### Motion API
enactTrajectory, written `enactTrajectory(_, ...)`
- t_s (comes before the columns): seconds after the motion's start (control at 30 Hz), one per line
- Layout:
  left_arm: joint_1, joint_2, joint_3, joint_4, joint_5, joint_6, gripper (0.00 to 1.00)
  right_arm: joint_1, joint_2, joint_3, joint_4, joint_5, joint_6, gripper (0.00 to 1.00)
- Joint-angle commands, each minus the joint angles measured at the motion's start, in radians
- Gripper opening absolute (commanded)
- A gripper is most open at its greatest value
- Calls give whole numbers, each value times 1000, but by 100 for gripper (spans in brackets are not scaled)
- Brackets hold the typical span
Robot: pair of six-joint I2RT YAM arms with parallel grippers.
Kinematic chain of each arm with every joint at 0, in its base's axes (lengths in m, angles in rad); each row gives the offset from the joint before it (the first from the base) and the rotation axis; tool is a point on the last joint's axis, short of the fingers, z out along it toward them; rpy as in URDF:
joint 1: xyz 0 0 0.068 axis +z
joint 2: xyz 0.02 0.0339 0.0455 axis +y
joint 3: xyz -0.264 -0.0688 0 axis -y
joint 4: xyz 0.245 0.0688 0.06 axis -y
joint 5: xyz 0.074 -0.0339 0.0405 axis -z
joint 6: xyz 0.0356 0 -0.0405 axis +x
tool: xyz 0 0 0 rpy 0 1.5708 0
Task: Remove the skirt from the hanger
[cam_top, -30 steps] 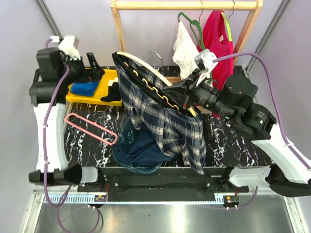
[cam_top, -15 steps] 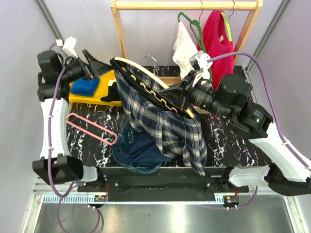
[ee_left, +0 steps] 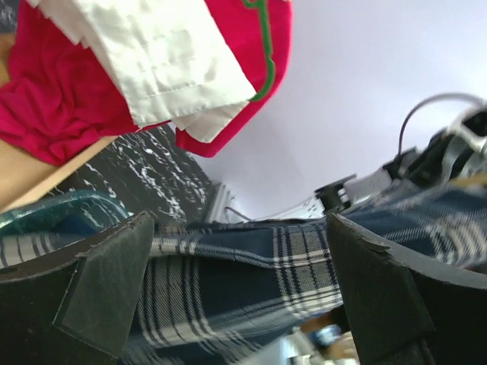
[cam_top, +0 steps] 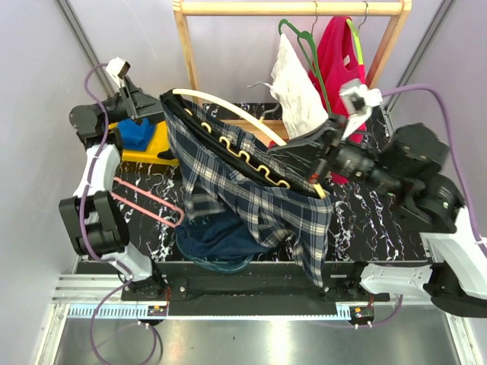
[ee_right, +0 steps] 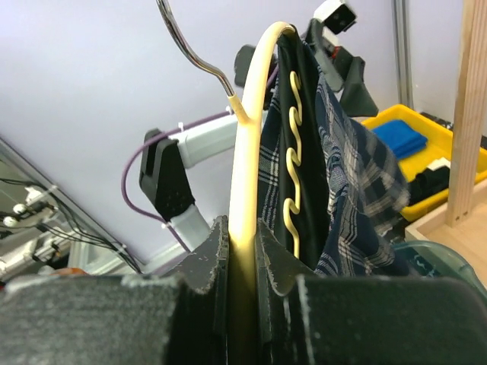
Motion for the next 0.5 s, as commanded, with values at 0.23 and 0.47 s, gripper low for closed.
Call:
enactTrajectory(0.23,0,-288,-34,530,128,-6,99,9,-6,166,109,-1,47,0)
enactTrajectory(0.47,42,-282,-28,468,180,14,98,8,-24,194,63,45,17,0)
